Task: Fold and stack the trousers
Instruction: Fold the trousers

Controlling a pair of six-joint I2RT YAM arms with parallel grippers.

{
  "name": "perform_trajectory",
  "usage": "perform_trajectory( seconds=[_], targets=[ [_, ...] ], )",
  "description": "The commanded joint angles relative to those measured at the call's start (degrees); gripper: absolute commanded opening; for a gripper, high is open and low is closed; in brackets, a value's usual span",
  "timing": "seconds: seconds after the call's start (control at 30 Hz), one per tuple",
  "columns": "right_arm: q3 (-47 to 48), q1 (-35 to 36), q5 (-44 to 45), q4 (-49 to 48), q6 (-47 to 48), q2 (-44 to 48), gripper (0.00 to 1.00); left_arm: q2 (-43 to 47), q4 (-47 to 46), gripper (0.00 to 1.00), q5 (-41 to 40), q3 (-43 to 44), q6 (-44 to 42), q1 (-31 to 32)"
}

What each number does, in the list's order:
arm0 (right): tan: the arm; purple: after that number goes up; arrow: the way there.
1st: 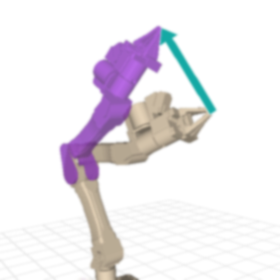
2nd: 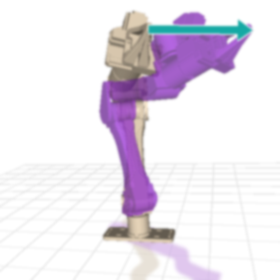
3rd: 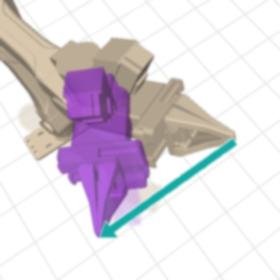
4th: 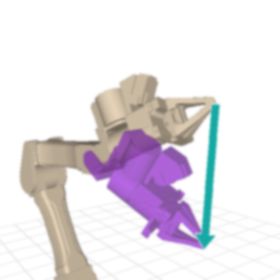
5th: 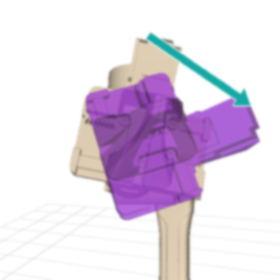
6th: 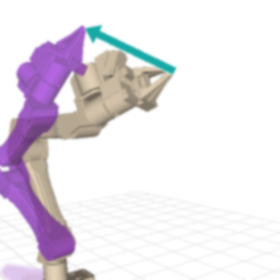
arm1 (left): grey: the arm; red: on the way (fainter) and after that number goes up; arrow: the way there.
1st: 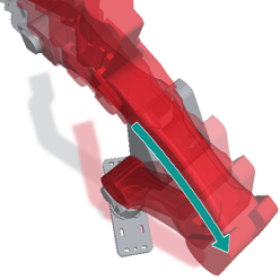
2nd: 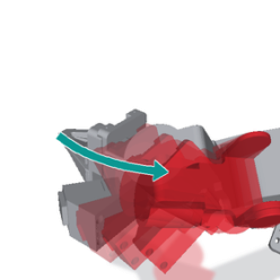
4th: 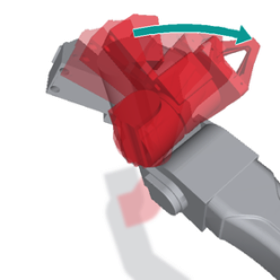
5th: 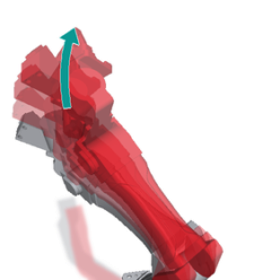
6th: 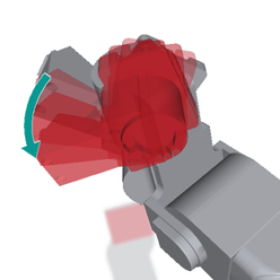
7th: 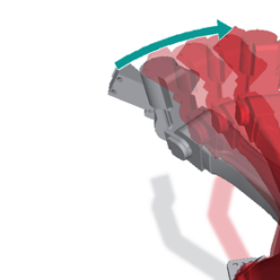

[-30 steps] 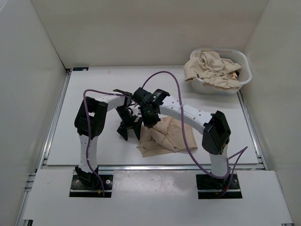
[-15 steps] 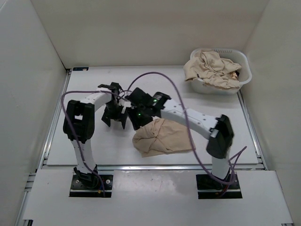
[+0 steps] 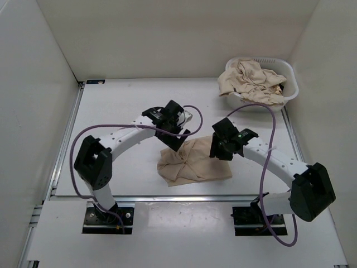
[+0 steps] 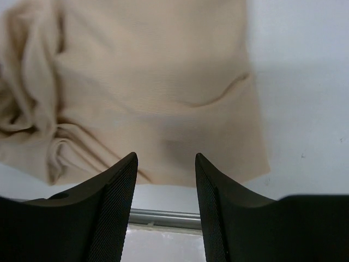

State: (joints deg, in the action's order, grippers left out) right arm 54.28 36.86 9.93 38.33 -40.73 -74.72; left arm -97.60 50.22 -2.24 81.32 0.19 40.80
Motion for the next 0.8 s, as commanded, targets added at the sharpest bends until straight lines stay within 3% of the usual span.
perform_trajectory(
  seconds=[0.0,0.27,0.4,0.43,0.5,0.77],
  targets=[
    [-1.63,-0.56,0.09,-5.27,-3.48,-0.34,0.52,-4.25,-1.88,1.00,1.89,0.24,-0.19,0.51],
    [-7.61,-1.62,-0.96,-8.36,-6.81,-1.57,0.49,-8.22,-2.40,1.00,6.27,1.30,-0.19,0.51],
    [-9.98,-1.62,-0.97,-9.06,-7.87,-2.10,0.49,-10.31,-1.27,0.61,11.19,1.30,-0.19,0.51],
    [-9.98,-1.62,-0.97,-9.75,-7.87,-2.10,0.49,-10.94,-0.39,0.42,11.99,2.60,-0.19,0.51],
    [-11.65,-1.62,-0.97,-10.37,-7.87,-2.63,0.49,-11.99,1.89,0.14,13.31,3.93,-0.19,0.51],
    [-16.22,-1.62,0.09,-10.90,-7.87,-3.68,0.49,-11.38,2.43,0.14,16.74,8.32,-0.19,-11.25]
  ],
)
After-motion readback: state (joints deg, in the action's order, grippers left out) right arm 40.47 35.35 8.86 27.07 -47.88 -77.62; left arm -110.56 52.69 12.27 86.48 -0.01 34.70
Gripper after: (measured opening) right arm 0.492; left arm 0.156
